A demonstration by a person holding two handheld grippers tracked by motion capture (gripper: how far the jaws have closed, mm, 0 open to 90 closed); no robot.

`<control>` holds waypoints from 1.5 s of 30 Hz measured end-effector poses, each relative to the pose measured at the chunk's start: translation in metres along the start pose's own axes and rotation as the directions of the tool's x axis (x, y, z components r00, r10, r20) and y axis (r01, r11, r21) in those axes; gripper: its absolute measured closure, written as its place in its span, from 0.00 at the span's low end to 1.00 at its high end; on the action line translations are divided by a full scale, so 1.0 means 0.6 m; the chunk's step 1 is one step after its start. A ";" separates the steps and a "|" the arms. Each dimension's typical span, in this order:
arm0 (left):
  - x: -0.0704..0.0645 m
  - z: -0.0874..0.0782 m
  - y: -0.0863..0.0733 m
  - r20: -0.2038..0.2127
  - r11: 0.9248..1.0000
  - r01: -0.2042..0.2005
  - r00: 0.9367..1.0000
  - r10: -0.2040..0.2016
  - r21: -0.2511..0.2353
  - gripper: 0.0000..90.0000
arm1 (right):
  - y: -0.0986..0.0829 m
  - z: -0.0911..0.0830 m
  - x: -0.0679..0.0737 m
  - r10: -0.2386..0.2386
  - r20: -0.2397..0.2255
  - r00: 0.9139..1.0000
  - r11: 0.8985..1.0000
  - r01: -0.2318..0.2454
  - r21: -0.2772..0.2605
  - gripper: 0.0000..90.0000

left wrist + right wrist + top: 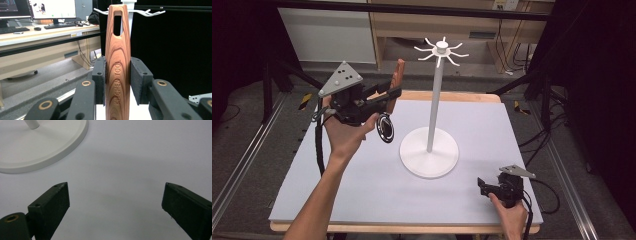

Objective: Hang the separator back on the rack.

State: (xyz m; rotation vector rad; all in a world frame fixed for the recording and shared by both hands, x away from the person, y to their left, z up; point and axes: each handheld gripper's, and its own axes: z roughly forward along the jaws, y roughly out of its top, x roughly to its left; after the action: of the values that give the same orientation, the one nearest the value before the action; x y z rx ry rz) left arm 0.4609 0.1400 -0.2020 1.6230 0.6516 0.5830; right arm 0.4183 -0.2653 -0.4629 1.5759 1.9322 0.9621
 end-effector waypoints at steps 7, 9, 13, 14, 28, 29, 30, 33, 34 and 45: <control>-0.005 0.015 0.008 0.013 1.000 -0.005 1.000 0.005 0.002 0.75 | 0.000 0.001 -0.001 -0.001 -0.005 1.000 1.000 0.001 0.005 0.09; -0.006 0.019 0.009 0.013 1.000 -0.005 1.000 0.005 0.001 0.75 | 0.000 0.002 -0.001 -0.002 -0.006 1.000 1.000 0.002 0.006 0.09; -0.006 0.025 0.013 0.013 1.000 -0.006 1.000 0.006 -0.001 0.75 | 0.000 0.002 -0.001 -0.007 -0.005 1.000 1.000 0.007 0.006 0.09; -0.007 0.026 0.014 0.011 1.000 -0.010 1.000 0.010 0.000 0.75 | 0.001 0.001 -0.001 0.000 -0.005 1.000 1.000 0.000 0.008 0.09; -0.013 0.042 0.028 0.005 1.000 -0.022 1.000 0.022 0.004 0.75 | 0.001 0.001 -0.002 -0.001 -0.007 1.000 1.000 0.001 0.009 0.09; -0.013 0.043 0.028 0.004 1.000 -0.023 1.000 0.023 0.007 0.75 | 0.001 0.001 -0.003 -0.004 -0.007 1.000 1.000 0.004 0.009 0.09; -0.013 0.045 0.029 0.007 1.000 -0.021 1.000 0.021 0.009 0.75 | 0.001 0.001 -0.003 -0.005 -0.006 1.000 1.000 0.005 0.009 0.09; -0.012 0.047 0.030 0.014 1.000 -0.017 1.000 0.017 0.008 0.75 | 0.001 0.001 -0.004 -0.005 -0.008 1.000 1.000 0.005 0.008 0.09; -0.012 0.048 0.030 0.016 1.000 -0.017 1.000 0.017 0.008 0.75 | 0.001 0.001 -0.003 -0.004 -0.008 1.000 1.000 0.004 0.009 0.09; -0.013 0.066 0.025 0.017 1.000 -0.014 1.000 0.014 0.021 0.75 | 0.001 0.001 -0.004 -0.002 -0.010 1.000 1.000 0.003 0.008 0.09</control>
State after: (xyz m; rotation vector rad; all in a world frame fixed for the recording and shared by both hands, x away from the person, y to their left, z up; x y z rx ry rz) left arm 0.4839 0.1050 -0.1928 1.6519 0.6363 0.5737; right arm 0.4196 -0.2672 -0.4629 1.5756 1.9469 0.9644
